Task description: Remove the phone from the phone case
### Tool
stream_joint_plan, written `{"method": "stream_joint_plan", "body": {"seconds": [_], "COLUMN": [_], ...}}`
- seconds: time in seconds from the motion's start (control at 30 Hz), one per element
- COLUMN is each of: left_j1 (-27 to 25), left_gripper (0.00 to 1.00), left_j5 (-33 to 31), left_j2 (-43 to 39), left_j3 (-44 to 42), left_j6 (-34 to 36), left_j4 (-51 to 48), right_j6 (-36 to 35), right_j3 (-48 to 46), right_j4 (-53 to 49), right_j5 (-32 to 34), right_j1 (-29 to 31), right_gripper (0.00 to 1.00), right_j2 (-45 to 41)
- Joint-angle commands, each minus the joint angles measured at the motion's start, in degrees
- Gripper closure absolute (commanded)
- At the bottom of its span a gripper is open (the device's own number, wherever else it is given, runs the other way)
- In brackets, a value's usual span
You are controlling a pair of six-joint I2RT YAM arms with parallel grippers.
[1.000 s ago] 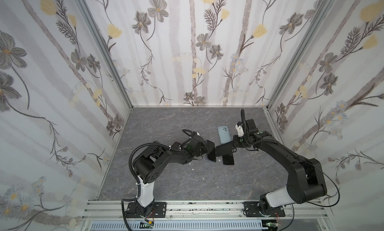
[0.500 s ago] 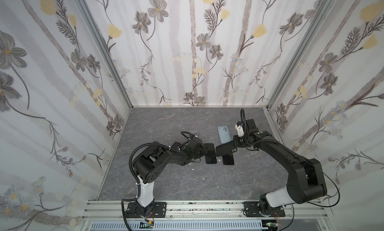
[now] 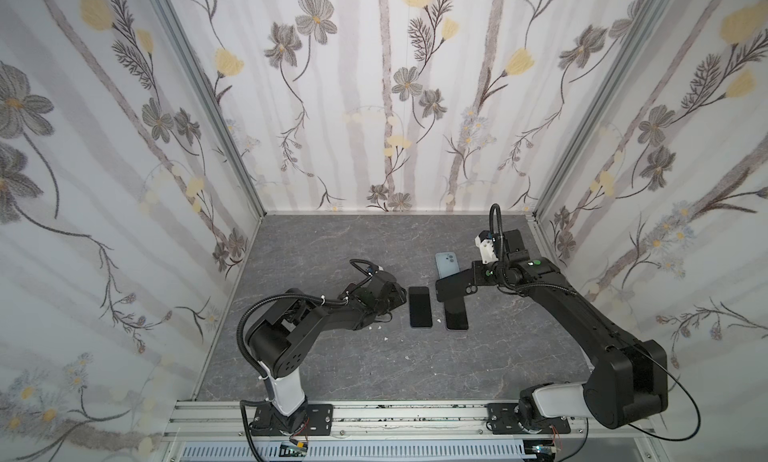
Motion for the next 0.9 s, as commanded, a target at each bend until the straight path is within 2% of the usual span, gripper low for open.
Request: {"method": "stream_joint_plan", "body": {"seconds": [0.0, 0.13, 0.2, 0.3, 0.4, 0.47, 0.53, 0.6, 0.67, 0.77, 0.87], "left_j1": [0.4, 1.1, 2.7, 5.1, 6.4, 6.3, 6.5, 6.7, 7.8, 8.8, 8.9], "left_gripper": [0.45, 0.4, 0.37, 0.3, 0.3, 0.27, 0.11, 0.0, 0.0, 0.0, 0.0], "left_j5": [-3.1, -2.4, -0.6, 4.1, 8.0, 6.0, 4.5, 1.0, 0.7, 4.5, 11.8], "left_j2": [-6.0, -13.6, -15.2, -15.8, -14.2, -14.0, -15.3, -18.1, -20.6, -22.9, -24.8], "left_j3": [0.7, 2.3, 4.0, 8.3, 15.2, 18.4, 19.7, 18.4, 16.1, 14.6, 14.7], "left_j6": [12.3, 26.0, 29.7, 33.4, 37.7, 38.1, 36.8, 34.2, 32.6, 35.4, 40.5], "left_j4": [-1.3, -1.6, -4.2, -11.8, -24.2, -29.4, -31.3, -30.6, -28.2, -26.6, -26.5], "right_j6": [-2.0, -2.0, -1.3, 0.1, 1.3, 1.5, 1.5, 1.7, 1.7, 0.0, -2.8], "right_j3": [1.2, 1.8, 2.6, 3.3, 3.5, 3.4, 3.1, 2.5, 2.0, 2.2, 3.5], "right_j4": [1.4, 5.3, 6.8, 9.1, 10.7, 10.9, 11.1, 11.6, 12.3, 12.6, 10.5], "right_j5": [-1.3, -3.7, -4.2, -5.6, -6.4, -6.5, -6.5, -6.9, -8.0, -10.3, -12.3], "right_j1": [0.1, 0.1, 0.1, 0.1, 0.2, 0.3, 0.4, 0.5, 0.9, 2.4, 4.5], "right_gripper": [1.0, 1.0, 1.0, 1.0, 1.0, 1.0, 1.0, 1.0, 1.0, 1.0, 1.0], "right_j2": [-4.3, -9.1, -10.3, -11.1, -11.1, -10.7, -10.4, -9.9, -9.3, -7.9, -6.2]}}
